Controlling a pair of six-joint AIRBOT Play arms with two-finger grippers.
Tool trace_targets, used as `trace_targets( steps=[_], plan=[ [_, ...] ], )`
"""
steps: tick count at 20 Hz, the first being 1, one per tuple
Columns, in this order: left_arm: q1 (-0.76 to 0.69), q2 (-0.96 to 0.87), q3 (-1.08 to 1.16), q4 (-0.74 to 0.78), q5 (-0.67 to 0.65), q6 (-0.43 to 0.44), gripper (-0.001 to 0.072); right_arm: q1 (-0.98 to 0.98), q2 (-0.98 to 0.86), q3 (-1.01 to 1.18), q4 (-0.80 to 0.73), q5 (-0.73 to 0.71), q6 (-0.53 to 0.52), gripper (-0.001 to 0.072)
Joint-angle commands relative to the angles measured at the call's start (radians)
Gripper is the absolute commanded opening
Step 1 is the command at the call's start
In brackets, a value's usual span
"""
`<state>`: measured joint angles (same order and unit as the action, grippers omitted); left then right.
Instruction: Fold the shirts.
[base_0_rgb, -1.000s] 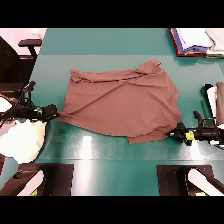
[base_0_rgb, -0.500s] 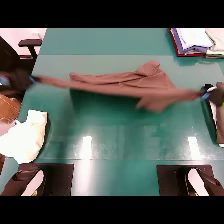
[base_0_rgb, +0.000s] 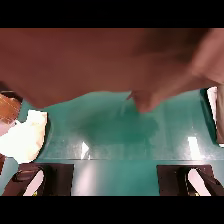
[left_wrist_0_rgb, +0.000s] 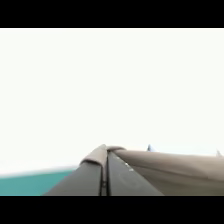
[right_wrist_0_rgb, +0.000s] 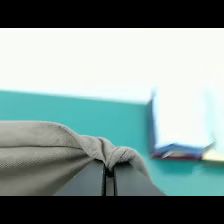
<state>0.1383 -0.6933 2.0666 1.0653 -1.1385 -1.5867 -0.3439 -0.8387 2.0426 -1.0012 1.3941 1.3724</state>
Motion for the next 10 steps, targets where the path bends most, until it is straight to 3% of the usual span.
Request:
trace_targets(
  steps=[1,6,10],
  plan=[
    [0.001,-0.001,0.116,0.005,-0.008,-0.041,0.0024,0.0,-0.022,0.186,-0.098,0.077,0.053,0.0018],
    [0.001,-0.048,-0.126,0.023,-0.175,-0.066,0.0024,0.0,-0.04,-0.048,-0.049,0.105,0.061,0.0017],
    [0.0,-0.19,-0.449,0.021,-0.28,-0.028,0.0025,0.14,-0.224,-0.232,-0.115,0.166,0.076,0.0017]
  ],
)
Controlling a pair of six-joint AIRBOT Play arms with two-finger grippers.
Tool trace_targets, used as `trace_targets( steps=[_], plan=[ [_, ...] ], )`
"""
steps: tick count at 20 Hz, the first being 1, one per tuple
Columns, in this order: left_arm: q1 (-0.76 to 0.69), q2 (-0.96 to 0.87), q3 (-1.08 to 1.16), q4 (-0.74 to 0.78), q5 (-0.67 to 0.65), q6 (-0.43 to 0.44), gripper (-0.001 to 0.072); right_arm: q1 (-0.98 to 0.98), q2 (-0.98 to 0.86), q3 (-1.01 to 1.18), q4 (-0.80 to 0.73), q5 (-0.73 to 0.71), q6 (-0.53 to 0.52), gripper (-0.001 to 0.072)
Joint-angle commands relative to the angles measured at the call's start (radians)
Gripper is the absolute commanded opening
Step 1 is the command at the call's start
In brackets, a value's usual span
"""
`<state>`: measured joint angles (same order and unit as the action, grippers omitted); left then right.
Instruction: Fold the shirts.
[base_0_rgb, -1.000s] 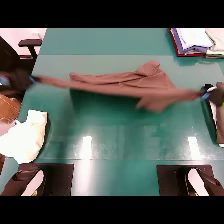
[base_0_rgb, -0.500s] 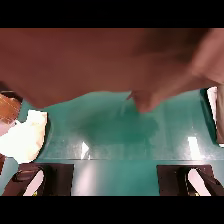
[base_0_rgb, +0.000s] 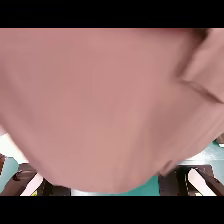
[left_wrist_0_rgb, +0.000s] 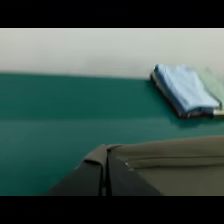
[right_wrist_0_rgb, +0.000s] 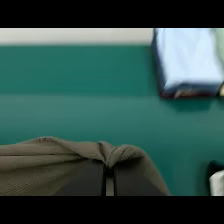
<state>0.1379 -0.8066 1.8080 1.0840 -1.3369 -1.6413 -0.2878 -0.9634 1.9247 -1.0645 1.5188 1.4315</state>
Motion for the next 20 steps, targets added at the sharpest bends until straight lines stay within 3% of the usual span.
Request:
trace_targets(
  steps=[1,6,8,11,16,20],
  plan=[
    [0.001,-0.118,-0.269,0.003,-0.074,0.033,0.0025,0.143,-0.154,-0.156,-0.105,0.04,0.026,0.0017],
    [-0.05,-0.391,-0.534,0.009,0.087,0.108,0.0024,0.343,-0.476,-0.305,-0.195,-0.006,0.037,0.0017],
    [-0.093,-0.517,-0.534,0.008,0.215,0.168,0.0024,0.367,-0.6,-0.279,-0.194,-0.079,0.037,0.0017],
    [-0.111,-0.676,-0.449,0.007,0.379,0.178,0.0024,0.367,-0.772,-0.109,-0.187,-0.151,0.037,0.0017],
    [-0.108,-0.784,-0.217,0.032,0.383,0.182,0.0025,0.343,-0.88,0.114,-0.189,-0.195,0.036,0.0018],
    [-0.086,-0.784,-0.147,0.035,0.307,0.183,0.0026,0.284,-0.81,0.075,-0.188,-0.229,0.024,0.0018]
  ],
)
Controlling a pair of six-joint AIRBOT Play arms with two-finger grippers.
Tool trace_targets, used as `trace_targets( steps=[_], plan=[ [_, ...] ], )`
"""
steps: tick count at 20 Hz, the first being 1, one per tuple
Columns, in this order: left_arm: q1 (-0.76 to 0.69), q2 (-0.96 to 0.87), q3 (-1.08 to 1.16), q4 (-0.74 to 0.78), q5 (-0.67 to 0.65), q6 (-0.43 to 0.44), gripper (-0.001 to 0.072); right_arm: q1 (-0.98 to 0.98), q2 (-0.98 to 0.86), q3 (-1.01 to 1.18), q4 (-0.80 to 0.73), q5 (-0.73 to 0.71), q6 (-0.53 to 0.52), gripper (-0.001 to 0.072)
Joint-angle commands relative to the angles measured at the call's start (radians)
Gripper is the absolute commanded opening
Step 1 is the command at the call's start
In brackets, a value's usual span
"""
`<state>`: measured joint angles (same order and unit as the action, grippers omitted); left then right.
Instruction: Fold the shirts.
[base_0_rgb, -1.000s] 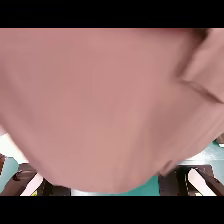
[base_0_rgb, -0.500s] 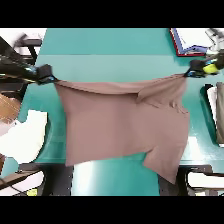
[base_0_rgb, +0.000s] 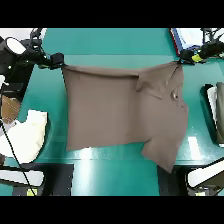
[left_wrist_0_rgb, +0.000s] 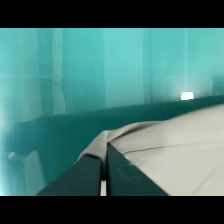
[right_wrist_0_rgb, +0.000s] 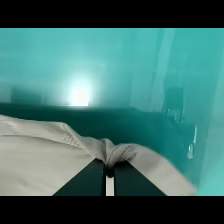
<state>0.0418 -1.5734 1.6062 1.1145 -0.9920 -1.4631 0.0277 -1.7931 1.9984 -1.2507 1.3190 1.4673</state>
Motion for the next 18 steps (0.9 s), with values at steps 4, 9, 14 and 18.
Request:
trace_targets(
  steps=[4,9,14,18],
  plan=[
    [-0.011,-0.018,0.004,0.004,-0.093,0.006,0.0026,-0.054,0.08,-0.153,-0.01,-0.043,-0.037,0.0017],
    [-0.081,-0.018,-0.185,0.004,-0.082,0.066,0.0026,-0.051,0.143,-0.372,-0.01,-0.072,-0.036,0.0017],
    [-0.092,-0.018,-0.291,0.005,-0.064,0.051,0.0029,-0.052,0.201,-0.565,-0.006,-0.095,-0.035,0.002],
    [-0.088,0.016,-0.287,0.007,-0.077,0.003,0.0536,-0.061,0.241,-0.61,0.001,-0.063,-0.035,0.0392]
  ],
)
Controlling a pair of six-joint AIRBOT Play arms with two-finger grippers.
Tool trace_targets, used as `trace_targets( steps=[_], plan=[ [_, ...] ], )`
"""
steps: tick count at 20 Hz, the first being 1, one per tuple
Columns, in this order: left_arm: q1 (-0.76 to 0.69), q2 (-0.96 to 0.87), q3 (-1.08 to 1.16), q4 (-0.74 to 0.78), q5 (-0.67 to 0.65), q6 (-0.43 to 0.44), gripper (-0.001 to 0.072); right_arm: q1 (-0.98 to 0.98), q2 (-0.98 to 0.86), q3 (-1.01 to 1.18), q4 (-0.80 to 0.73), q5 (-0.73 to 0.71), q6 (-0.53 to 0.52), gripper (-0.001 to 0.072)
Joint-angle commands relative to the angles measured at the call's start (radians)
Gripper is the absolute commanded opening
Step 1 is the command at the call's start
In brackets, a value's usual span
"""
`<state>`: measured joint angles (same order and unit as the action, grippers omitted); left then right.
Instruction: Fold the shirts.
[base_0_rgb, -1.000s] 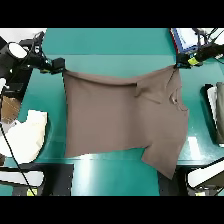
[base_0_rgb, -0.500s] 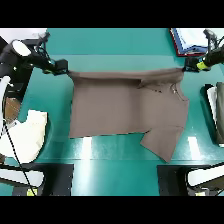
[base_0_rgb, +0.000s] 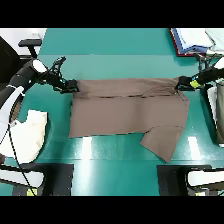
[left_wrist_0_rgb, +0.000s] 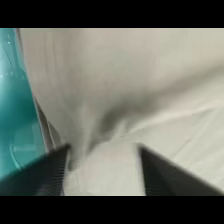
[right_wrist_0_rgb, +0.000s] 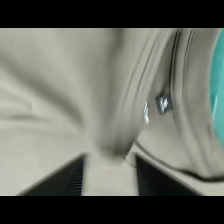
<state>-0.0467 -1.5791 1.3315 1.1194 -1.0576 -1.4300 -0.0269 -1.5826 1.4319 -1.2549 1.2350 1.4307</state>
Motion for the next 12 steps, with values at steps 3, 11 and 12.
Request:
trace_targets(
  steps=[3,11,12],
  plan=[
    [0.035,0.132,-0.027,0.058,-0.079,-0.032,0.0539,-0.055,0.129,-0.053,0.002,0.085,0.0,0.0392],
    [0.047,0.46,-0.553,0.1,-0.154,-0.067,0.0539,-0.145,0.445,-0.369,0.007,0.14,0.0,0.0391],
    [0.047,0.478,-0.612,0.081,-0.152,-0.066,0.0539,-0.138,0.463,-0.396,0.006,0.13,0.0,0.0391]
  ],
)
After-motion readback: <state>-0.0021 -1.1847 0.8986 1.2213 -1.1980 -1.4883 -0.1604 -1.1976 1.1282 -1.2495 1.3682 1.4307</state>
